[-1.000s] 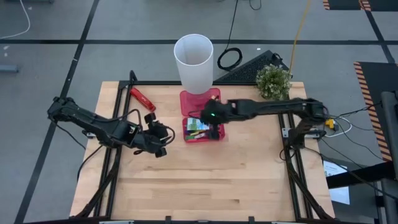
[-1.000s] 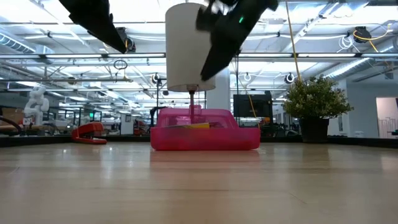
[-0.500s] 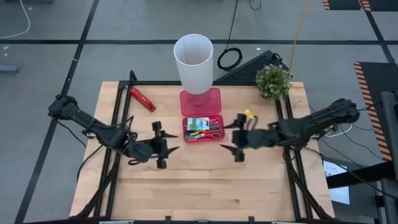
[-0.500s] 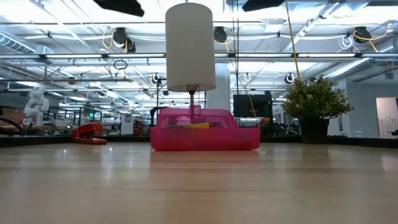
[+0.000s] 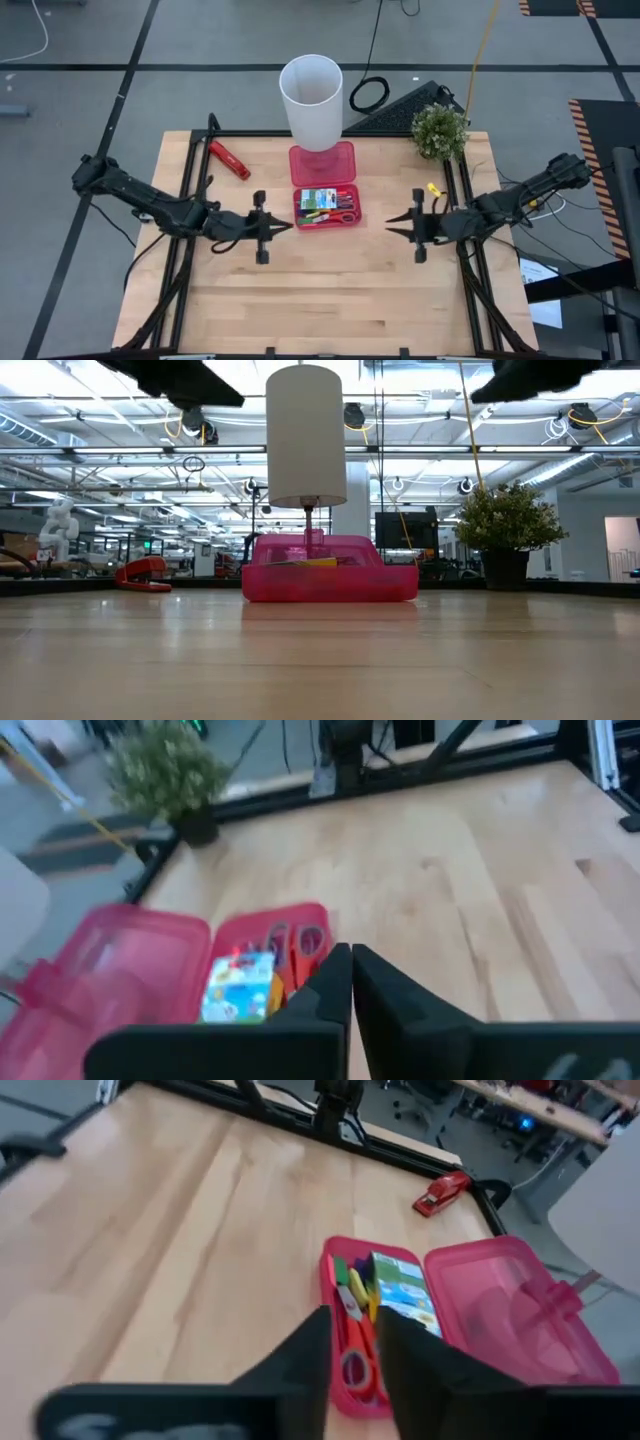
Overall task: Pack school essentials
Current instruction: Return to Home Position
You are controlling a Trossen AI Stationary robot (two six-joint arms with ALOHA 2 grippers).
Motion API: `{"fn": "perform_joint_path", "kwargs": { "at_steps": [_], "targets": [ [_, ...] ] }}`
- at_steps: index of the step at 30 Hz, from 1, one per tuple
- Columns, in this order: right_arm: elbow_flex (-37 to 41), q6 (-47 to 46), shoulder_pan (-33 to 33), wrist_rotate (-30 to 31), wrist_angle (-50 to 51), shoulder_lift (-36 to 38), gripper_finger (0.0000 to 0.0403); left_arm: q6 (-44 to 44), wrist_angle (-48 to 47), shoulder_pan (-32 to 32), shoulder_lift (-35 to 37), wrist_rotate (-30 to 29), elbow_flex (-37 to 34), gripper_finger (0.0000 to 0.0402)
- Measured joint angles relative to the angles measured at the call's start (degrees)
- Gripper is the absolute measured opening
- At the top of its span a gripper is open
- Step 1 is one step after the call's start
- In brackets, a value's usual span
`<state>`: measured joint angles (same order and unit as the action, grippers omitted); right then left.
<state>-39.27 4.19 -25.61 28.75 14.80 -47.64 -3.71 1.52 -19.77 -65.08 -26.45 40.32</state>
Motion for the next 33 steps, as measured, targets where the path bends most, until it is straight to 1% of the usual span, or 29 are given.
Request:
{"fn": "perform_joint_path", "kwargs": {
  "at_steps": [1, 4, 6, 8, 10, 12, 14, 15, 20, 26, 29, 31, 33],
  "targets": [
    [1.34, 1.17, 0.04, 0.01, -0.06, 1.54, 0.0063, 1.4, -0.97, 0.94, -0.02, 0.76, 0.0, 0.0012],
    [4.51, 3.35, 0.39, -0.16, -0.49, 5.55, 0.002, 1.79, -1.1, 3.01, -0.02, 5.71, 0.0, 0.0024],
    [6.18, 3.45, 0.44, -0.24, -0.5, 7.65, 0.0005, 0.31, 0.29, 3.45, -0.02, 7.9, -0.07, 0.0028],
    [7.69, 3.47, 0.42, -0.32, -1.07, 9.13, 0.0008, -1.83, 4.51, 3.5, 0.0, 8.6, -1.33, 0.003],
    [9.1, 3.45, 0.42, -0.55, -2.63, 10.25, 0.001, -4.32, 10.13, 3.88, 0.0, 8.58, -4.15, 0.003],
    [10.67, 4.29, 0.46, -2.89, -4.35, 11.31, 0.0006, -6.0, 15.22, 4.53, 0.23, 8.62, -7.33, 0.003],
    [11.95, 5.07, 0.46, -5.03, -5.82, 11.92, 0.0001, -6.19, 18.05, 5.38, 1.48, 9.24, -10.25, 0.003],
    [12.55, 5.03, 0.42, -5.09, -6.65, 12.2, 0.0001, -5.74, 19.34, 6.02, 2.15, 10.3, -11.4, 0.003],
    [16.15, 4.5, 0.44, -5.28, -8.83, 13.41, 0.0001, -3.5, 21.66, 8.88, 8.9, 16.21, -18.21, 0.003],
    [22.4, 4.89, 0.52, -6.55, -18.1, 14.38, 0.0001, -0.33, 24.55, 10.87, 18.59, 18.97, -26.65, 0.003],
    [25.03, 5.62, 0.52, -6.56, -21.36, 15.28, 0.0, 0.86, 25.82, 10.86, 22.21, 18.79, -29.87, 0.003],
    [26.21, 5.72, 0.52, -6.84, -21.77, 16.04, 0.0, 1.95, 25.72, 10.86, 24.01, 16.73, -31.32, 0.003],
    [27.47, 5.75, 0.57, -9.08, -21.58, 17.07, 0.0, 3.2, 25.53, 10.86, 25.4, 13.94, -32.98, 0.003]
  ]
}}
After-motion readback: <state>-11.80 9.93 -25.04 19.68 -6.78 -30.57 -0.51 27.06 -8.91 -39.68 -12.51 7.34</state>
